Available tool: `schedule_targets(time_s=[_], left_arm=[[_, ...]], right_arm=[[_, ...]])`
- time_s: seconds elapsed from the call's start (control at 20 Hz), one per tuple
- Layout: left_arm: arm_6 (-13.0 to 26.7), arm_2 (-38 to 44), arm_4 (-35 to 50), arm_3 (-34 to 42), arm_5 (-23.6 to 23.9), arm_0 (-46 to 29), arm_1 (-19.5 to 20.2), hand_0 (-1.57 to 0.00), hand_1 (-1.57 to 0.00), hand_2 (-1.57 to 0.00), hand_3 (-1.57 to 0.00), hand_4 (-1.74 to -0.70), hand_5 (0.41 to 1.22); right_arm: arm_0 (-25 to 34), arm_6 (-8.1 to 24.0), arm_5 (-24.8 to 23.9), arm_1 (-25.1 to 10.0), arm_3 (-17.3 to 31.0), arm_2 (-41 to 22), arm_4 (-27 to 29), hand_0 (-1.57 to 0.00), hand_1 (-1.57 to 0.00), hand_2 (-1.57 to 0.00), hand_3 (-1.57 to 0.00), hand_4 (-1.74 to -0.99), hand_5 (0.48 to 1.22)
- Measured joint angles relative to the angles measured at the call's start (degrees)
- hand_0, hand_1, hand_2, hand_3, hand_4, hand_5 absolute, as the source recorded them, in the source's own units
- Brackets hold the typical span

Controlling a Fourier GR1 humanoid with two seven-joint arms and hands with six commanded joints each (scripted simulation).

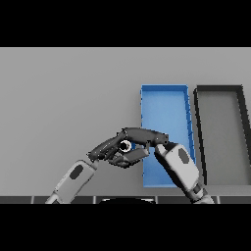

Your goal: Pick up the blue pipe and place it into the blue bin.

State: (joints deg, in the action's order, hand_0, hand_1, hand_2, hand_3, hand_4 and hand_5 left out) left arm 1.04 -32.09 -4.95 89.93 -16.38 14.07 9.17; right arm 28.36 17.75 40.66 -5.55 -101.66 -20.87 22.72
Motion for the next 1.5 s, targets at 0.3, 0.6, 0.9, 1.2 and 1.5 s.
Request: schedule_targets(time_s=[0.3, 0.6, 0.9, 1.2, 1.5], left_arm=[[3.37, 0.12, 0.16, 0.56, 0.59, -0.12, -0.38, 0.00, 0.00, 0.00, 0.00, -0.91, 0.524], [4.68, -0.09, 0.94, 1.02, -0.46, -0.32, 0.04, 0.00, 0.00, 0.00, 0.00, -0.92, 0.503], [2.83, -0.51, -0.29, 1.89, -0.05, -1.63, 1.25, 0.00, 0.00, 0.00, 0.00, -0.91, 0.492], [2.81, 0.27, 1.01, 2.20, -0.47, -2.27, 1.56, 0.00, 0.00, 0.00, 0.00, -0.91, 0.489], [4.25, 0.77, 1.85, 2.31, -0.75, -1.65, 1.37, 0.00, 0.00, 0.00, 0.00, -0.89, 0.474]], right_arm=[[3.70, 8.99, -5.73, -1.76, -1.73, 2.78, 13.63, -1.57, -1.57, -1.57, -1.57, -1.613, 1.221], [16.74, 16.29, -18.64, -7.71, -2.21, 10.08, 33.70, -1.57, -1.57, -1.57, -1.57, -1.707, 1.141], [31.22, 11.22, -25.42, -13.28, 8.87, 17.75, 31.85, -1.57, -1.57, -1.57, -1.57, -1.732, 1.117], [30.87, 9.35, -25.48, -17.95, 25.67, 22.03, 21.59, -1.57, -1.57, -1.57, -1.57, -1.739, 1.124], [21.35, 12.51, -27.67, -17.09, 29.53, 20.87, 15.63, -1.57, -1.57, -1.57, -1.57, -1.740, 1.120]])
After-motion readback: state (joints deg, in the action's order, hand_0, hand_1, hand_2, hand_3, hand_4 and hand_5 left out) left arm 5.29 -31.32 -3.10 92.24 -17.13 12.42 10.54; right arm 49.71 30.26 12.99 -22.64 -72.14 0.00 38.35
